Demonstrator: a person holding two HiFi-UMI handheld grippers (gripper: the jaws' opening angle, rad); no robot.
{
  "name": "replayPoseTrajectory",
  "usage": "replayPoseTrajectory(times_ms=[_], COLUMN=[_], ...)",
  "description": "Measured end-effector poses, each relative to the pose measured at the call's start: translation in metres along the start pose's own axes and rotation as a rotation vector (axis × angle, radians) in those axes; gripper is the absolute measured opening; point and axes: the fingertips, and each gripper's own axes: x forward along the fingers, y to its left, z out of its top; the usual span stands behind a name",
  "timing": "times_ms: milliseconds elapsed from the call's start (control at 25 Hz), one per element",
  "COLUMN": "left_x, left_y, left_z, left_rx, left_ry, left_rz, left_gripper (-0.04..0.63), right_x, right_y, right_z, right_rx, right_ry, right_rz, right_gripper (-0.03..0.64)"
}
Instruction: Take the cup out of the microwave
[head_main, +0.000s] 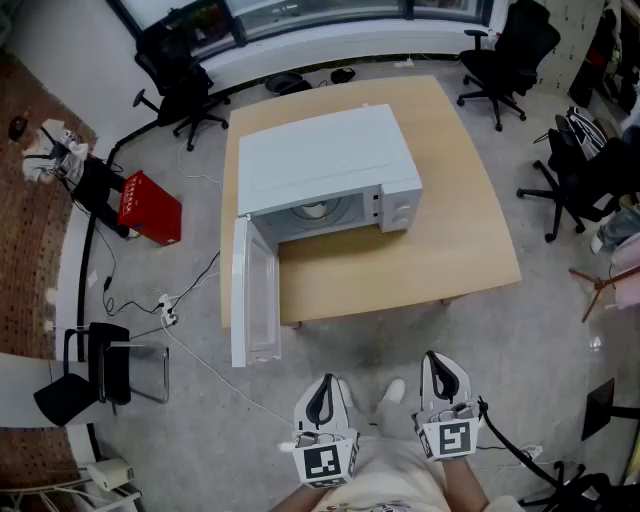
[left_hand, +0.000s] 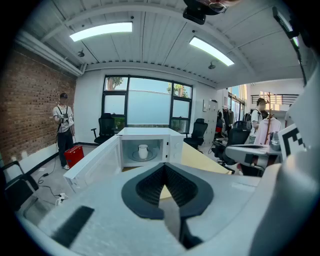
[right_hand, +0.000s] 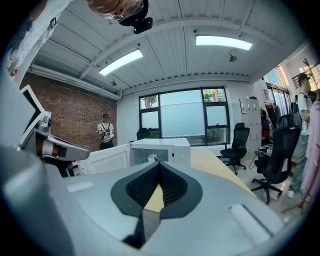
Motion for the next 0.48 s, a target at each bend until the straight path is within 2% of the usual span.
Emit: replayPoseTrajectory(times_ms=[160, 480], left_x=[-0.018, -0.028], left_y=[0.018, 0.033], left_z=[-0.014, -0.015], left_rx=[0.028, 0.018], left_ry=[0.044, 0.016], left_rz=[-0.024, -0.057], left_gripper=[0.002, 0.002], right_x=[0.001, -0.001], right_y=[0.039, 0.068], right_z=[0.000, -0.002], right_rx=[0.012, -0.007], right_ry=[0.005, 0.029], right_rz=[0.032, 0.052], right_gripper=[0.006, 0.006])
